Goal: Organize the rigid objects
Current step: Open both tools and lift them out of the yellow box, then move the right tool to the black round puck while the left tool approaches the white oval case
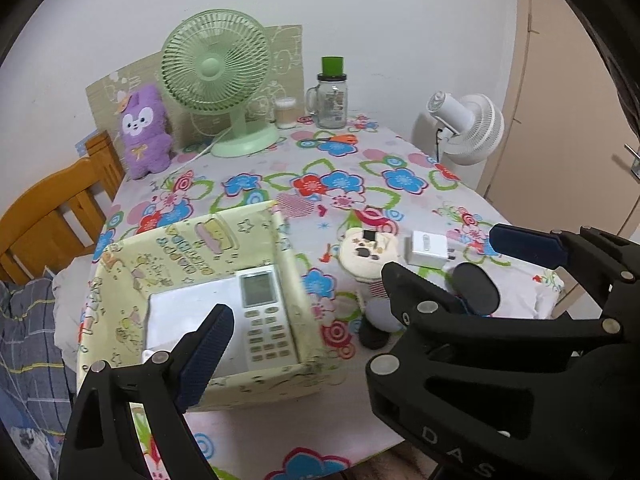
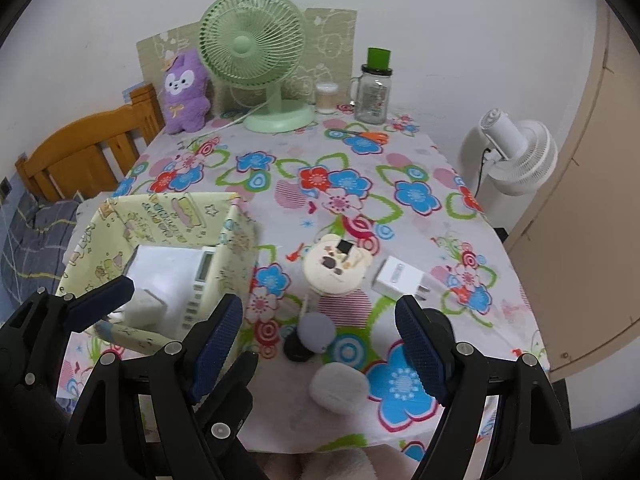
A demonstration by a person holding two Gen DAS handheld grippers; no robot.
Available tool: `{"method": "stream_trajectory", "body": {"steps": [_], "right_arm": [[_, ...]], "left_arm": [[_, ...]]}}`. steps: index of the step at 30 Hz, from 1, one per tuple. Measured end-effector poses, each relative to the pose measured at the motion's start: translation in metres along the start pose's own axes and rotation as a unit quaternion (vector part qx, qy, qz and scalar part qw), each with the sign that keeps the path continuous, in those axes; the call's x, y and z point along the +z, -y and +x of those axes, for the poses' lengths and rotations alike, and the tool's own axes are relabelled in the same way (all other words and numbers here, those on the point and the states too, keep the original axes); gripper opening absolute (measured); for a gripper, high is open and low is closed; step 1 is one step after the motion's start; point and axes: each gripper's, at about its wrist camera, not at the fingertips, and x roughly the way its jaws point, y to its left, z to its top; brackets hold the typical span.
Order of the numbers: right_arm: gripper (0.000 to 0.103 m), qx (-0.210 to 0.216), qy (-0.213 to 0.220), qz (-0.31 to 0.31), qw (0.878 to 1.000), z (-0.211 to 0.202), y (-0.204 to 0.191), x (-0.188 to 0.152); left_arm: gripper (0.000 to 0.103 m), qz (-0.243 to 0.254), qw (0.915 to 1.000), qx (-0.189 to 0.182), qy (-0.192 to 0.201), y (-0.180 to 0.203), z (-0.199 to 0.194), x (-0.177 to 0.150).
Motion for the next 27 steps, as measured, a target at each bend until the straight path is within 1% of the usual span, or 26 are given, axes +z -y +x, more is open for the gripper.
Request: {"method": "stream_trajectory", "body": {"steps": [10,19,27], "right_arm": [[0.081,-0.009,0.016,0.009,1.0,-0.006,0.035,-0.01],[0.081,-0.017,0.015,0.013,1.0,0.006,0.062,-0.02],[0.081,-0.015,0.011,0.022,1.0,0.021,0.083,-0.027]], "left_arm": [[0.093,0.005,0.9998,-0.02,0.008,0.033,0.006,0.001],[0.093,-0.005,0.9989,-0.046,-0.005,0.056,0.027,-0.001],[0.093,-0.003,0.9986,-0.048,-0.02,0.076,0.047,-0.001]]}}
